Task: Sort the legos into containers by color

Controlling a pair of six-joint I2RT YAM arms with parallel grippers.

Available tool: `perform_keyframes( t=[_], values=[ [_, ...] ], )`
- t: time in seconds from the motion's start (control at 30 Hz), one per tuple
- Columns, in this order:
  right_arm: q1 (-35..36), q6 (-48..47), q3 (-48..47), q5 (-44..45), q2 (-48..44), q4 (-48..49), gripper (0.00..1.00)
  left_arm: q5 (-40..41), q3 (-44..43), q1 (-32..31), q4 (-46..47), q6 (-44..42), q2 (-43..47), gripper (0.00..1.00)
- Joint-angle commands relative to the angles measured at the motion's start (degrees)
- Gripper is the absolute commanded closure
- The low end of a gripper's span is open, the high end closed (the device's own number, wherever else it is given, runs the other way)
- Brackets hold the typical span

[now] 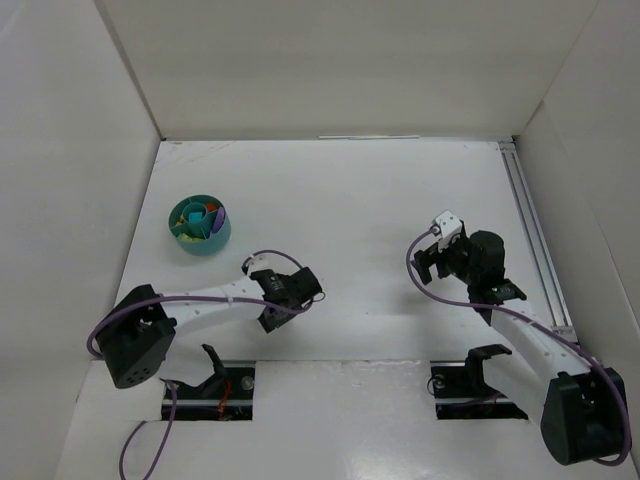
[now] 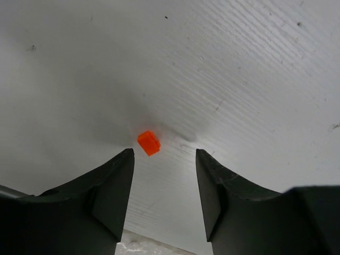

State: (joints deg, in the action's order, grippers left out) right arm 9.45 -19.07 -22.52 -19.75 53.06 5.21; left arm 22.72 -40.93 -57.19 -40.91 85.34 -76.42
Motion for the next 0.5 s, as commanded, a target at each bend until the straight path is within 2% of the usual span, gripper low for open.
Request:
perform_keyframes(
  t=[0.0,0.17,0.27,0.4,0.47],
  values=[
    [0.4,0.6,-0.1,-1.1,-0.1,3.0,0.01,2.2,1.1,2.6,-0.1,-1.3,-0.7,0.55],
    [0.4,0.6,-0.1,-1.1,-0.1,3.0,0.01,0.1,2.3,2.6,2.8,-3.9,-0.7,0.62],
    [0.4,0.6,-0.1,-1.1,0.6,3.0,0.01,-0.7,2.9,2.6,2.8,-4.5,-1.9,0.62],
    [0.4,0.6,-0.1,-1.1,0.6,3.0,0.01,-2.7,2.9,2.6,2.8,-5.0,-2.9,0.67],
    [0.4,0.6,-0.1,-1.1,0.6,3.0,0.01,-2.7,3.5,2.6,3.3,-5.9,-2.9,0.74]
  ],
)
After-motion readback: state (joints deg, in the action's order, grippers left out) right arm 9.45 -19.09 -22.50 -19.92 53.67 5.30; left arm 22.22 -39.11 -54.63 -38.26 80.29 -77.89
